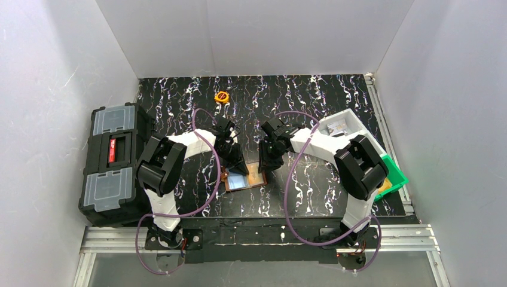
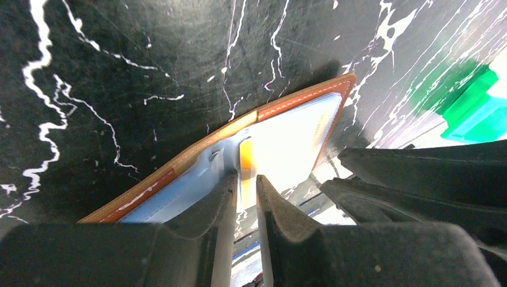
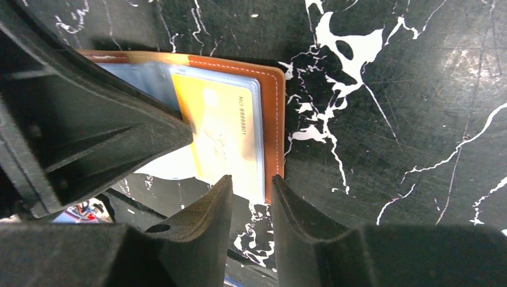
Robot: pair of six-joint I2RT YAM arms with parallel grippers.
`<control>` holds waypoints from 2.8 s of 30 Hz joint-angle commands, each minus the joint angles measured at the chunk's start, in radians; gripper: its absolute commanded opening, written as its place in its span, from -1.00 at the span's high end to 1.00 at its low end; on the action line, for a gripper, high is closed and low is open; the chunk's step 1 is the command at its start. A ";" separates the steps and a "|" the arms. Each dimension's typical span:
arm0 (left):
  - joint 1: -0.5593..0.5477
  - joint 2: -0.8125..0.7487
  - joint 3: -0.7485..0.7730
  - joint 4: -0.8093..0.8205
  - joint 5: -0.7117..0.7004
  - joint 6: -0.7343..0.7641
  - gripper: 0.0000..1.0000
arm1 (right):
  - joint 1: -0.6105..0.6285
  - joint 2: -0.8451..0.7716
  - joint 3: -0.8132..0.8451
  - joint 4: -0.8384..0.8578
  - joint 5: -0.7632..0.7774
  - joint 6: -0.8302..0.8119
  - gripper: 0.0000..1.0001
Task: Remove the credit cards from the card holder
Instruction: Remove the credit card from the card holder.
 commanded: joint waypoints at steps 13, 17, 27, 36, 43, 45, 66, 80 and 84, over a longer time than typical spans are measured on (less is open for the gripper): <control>-0.004 -0.045 -0.048 -0.031 0.026 0.034 0.60 | 0.013 0.001 -0.005 -0.001 -0.039 0.038 0.32; -0.005 -0.036 -0.050 -0.028 0.023 0.035 0.60 | 0.018 0.025 0.001 -0.003 -0.042 0.040 0.33; -0.005 -0.005 -0.063 -0.001 0.038 0.031 0.60 | 0.033 0.063 0.000 0.011 -0.062 0.044 0.45; -0.006 -0.002 -0.064 0.012 0.051 0.019 0.58 | 0.061 0.109 0.016 0.002 -0.063 0.047 0.61; -0.005 -0.030 -0.046 -0.112 -0.070 0.097 0.53 | 0.062 0.127 0.009 -0.029 -0.022 0.063 0.72; -0.005 -0.037 -0.038 -0.127 -0.084 0.106 0.53 | 0.061 0.132 0.009 -0.036 -0.020 0.068 0.75; -0.005 -0.004 -0.082 0.025 0.087 0.057 0.46 | 0.061 0.184 0.063 -0.074 -0.036 0.077 0.94; 0.004 -0.056 -0.081 0.102 0.157 -0.041 0.93 | 0.044 0.218 0.091 -0.103 -0.006 0.071 0.97; 0.013 -0.073 -0.081 0.088 0.155 -0.037 1.00 | 0.032 0.223 0.082 -0.103 -0.004 0.071 0.97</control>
